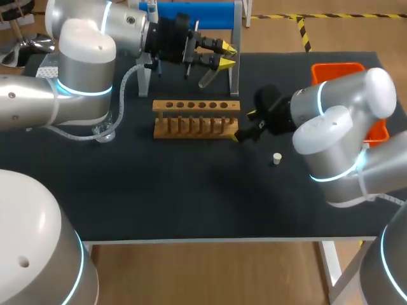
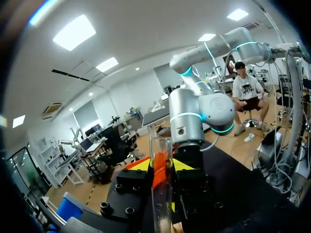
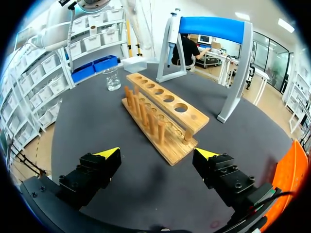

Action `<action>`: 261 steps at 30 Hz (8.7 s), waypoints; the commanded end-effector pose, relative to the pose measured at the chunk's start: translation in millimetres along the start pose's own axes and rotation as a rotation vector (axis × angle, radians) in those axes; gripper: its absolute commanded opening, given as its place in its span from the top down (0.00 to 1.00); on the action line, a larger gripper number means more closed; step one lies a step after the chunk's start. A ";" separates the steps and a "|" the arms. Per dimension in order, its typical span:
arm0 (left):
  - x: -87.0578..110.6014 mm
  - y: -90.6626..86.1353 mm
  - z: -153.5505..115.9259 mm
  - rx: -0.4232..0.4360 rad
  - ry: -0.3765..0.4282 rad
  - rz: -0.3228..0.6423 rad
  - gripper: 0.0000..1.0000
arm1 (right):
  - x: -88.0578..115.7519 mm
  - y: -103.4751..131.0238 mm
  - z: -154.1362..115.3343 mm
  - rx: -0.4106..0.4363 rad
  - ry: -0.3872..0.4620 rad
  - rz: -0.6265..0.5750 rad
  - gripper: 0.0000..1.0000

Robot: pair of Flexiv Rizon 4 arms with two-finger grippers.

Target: Invert the test tube, pick up the pipette, mount the tip to pipette, aspirate from beaker and dispense into the tube, eject the tip, return the pipette, and cap with the stopper.

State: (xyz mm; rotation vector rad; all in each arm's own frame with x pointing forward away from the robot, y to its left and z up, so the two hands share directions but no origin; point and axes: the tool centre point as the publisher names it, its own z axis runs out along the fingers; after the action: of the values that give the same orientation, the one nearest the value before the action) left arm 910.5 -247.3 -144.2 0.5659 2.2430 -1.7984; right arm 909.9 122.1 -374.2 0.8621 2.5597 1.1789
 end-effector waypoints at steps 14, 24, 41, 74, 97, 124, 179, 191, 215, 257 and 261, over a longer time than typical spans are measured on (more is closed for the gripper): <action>-0.4 0.2 -1.2 0.001 0.003 0.000 1.00 | -4.5 -7.4 -8.5 -0.091 0.028 -0.013 0.00; -0.4 0.2 -1.2 0.001 0.003 0.000 1.00 | -0.1 -9.2 -9.4 -0.106 0.048 -0.042 0.00; -0.4 0.2 -1.2 0.001 0.003 0.000 1.00 | 1.1 -11.6 -8.7 -0.097 0.020 -0.081 0.00; -2.4 26.5 -2.8 0.147 -0.022 -0.030 1.00 | 1.8 -12.1 -8.6 -0.097 0.013 -0.087 0.00; -14.8 53.5 -10.9 0.227 -0.078 -0.230 1.00 | 1.8 -12.1 -8.6 -0.097 0.013 -0.087 0.00; -12.6 74.8 -9.4 0.230 -0.105 -0.263 1.00 | 1.8 -12.1 -8.6 -0.097 0.013 -0.087 0.00; -13.0 93.6 -13.4 0.243 -0.153 -0.277 1.00 | 1.8 -12.1 -8.6 -0.097 0.013 -0.087 0.00; -9.7 102.1 -22.5 0.142 -0.150 -0.276 1.00 | 1.8 -12.1 -8.6 -0.097 0.013 -0.087 0.00; -4.3 118.3 -16.9 0.046 -0.146 -0.340 1.00 | 1.8 -12.1 -8.6 -0.097 0.013 -0.087 0.00; -2.4 142.1 -27.3 0.007 -0.316 -0.317 1.00 | 1.8 -12.1 -8.6 -0.097 0.013 -0.087 0.00; -3.9 142.8 -26.3 0.003 -0.312 -0.316 1.00 | 1.8 -12.1 -8.6 -0.097 0.013 -0.087 0.00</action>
State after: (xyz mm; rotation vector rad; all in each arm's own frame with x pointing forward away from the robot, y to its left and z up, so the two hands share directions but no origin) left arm 973.5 -195.5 -262.3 -0.0816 2.1965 -1.8719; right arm 900.0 112.2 -377.2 0.7177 2.4996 1.2731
